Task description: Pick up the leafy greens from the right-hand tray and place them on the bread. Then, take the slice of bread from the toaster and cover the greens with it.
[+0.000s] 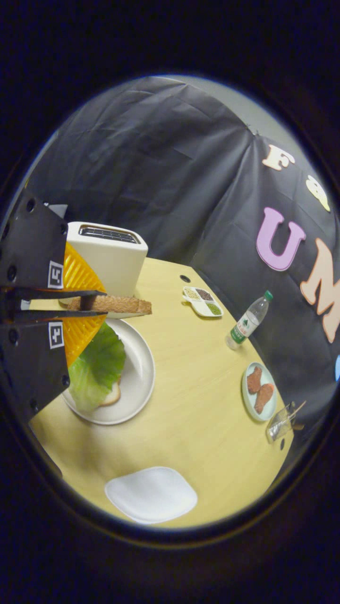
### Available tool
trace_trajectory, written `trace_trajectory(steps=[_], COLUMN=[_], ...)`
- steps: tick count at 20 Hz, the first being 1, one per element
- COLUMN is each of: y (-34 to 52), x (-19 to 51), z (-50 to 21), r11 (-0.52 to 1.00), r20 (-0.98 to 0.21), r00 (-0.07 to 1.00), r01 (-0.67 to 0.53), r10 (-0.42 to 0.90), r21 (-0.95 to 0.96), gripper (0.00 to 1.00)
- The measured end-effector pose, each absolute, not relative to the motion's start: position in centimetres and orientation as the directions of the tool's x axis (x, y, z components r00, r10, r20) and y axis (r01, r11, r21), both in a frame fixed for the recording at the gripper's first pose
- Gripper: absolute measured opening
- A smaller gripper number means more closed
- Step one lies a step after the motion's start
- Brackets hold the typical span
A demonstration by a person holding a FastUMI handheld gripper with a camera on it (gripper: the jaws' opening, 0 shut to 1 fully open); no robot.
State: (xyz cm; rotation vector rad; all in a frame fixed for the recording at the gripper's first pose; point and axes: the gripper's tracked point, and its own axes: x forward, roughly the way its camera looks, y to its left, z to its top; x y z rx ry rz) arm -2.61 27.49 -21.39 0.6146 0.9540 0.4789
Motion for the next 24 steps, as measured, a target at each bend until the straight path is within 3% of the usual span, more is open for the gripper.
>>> trace_trajectory(steps=[6, 11, 20, 24], y=[25.1, 22.3, 20.4, 19.1], x=[-3.0, -3.6, -3.9, -3.5], z=[-26.2, -28.6, -30.7, -30.4], r11=[0.805, 0.905, 0.972, 0.960], r20=[-0.698, -0.779, -0.828, -0.810], r00=[0.484, 0.490, 0.525, 0.575], r01=[-0.024, -0.051, -0.216, -0.275], r10=[0.528, 0.391, 0.199, 0.119], r21=[0.593, 0.422, 0.097, -0.055], gripper=[0.12, 0.12, 0.41, 0.66])
